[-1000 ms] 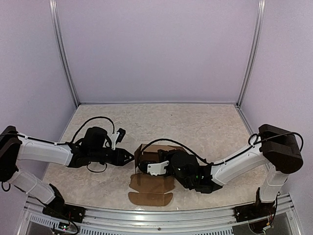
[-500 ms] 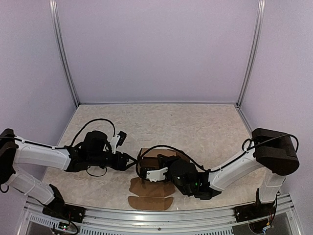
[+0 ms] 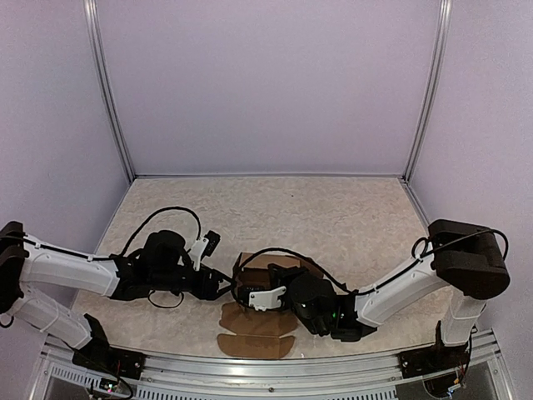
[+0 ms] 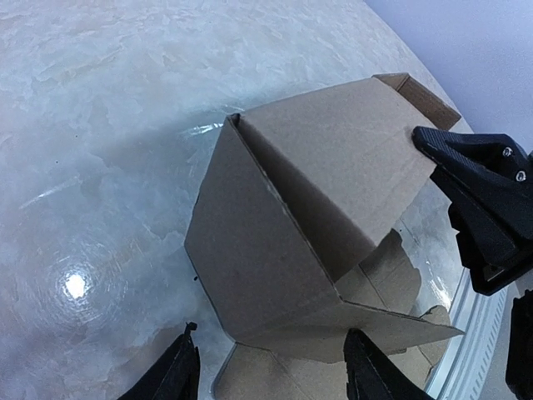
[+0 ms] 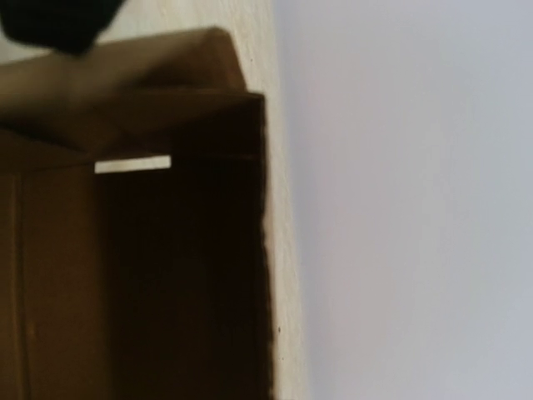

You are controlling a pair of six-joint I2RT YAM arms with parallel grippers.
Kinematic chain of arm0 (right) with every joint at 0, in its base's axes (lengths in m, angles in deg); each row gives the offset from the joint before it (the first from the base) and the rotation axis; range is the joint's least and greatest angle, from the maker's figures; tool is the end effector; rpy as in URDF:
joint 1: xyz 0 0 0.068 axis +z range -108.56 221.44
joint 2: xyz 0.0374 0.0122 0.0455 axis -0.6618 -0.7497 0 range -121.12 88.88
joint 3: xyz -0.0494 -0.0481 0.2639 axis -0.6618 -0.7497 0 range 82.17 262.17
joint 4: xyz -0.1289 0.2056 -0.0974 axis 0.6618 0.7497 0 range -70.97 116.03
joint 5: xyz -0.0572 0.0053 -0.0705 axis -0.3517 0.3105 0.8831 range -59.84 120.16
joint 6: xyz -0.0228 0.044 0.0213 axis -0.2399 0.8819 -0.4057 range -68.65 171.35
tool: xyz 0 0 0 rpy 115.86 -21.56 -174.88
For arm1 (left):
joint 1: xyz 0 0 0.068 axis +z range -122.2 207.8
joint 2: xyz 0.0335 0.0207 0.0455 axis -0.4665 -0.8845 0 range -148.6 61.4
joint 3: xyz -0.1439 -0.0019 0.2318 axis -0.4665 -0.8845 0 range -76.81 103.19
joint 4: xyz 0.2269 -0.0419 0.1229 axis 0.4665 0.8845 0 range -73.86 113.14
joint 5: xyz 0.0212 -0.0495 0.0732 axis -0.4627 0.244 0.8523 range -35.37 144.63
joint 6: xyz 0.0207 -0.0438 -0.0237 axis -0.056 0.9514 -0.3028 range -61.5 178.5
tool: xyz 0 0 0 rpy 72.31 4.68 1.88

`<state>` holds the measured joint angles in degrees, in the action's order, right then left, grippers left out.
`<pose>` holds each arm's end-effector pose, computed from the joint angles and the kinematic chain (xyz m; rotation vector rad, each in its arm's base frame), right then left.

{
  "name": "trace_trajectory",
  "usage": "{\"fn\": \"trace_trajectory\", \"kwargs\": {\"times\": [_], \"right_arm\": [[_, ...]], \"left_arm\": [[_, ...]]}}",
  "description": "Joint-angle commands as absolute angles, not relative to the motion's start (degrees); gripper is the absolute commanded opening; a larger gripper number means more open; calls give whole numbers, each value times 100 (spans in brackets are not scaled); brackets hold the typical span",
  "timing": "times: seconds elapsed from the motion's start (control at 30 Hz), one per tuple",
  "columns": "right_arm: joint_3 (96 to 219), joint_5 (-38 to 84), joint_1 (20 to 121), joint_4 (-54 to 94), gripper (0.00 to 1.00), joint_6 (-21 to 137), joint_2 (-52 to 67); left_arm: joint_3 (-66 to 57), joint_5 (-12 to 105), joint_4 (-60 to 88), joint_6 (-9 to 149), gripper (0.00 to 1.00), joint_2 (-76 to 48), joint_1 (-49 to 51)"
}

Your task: Fold the paper box

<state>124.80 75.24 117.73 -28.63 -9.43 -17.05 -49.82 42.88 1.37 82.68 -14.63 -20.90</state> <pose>0.1077 0.3356 0.1487 -1.3944 1.1267 -0.5282 0.1609 -0.1942 0.1627 0.6138 2.2318 -0.9169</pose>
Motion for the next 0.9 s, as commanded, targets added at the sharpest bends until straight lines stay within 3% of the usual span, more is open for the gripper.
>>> {"fn": "trace_trajectory", "kwargs": {"times": [0.0, 0.2, 0.87], "right_arm": [[12457, 7585, 11898, -2794, 0, -764, -1841], [12494, 7660, 11960, -2762, 0, -738, -1931], [12753, 7659, 12098, -2558, 0, -366, -2177]], "left_arm": [[-4885, 4383, -57, 8204, 58, -1684, -2176], [-4594, 4820, 267, 8103, 58, -1894, -2391], [-4483, 6304, 126, 7959, 76, -2115, -2886]]}}
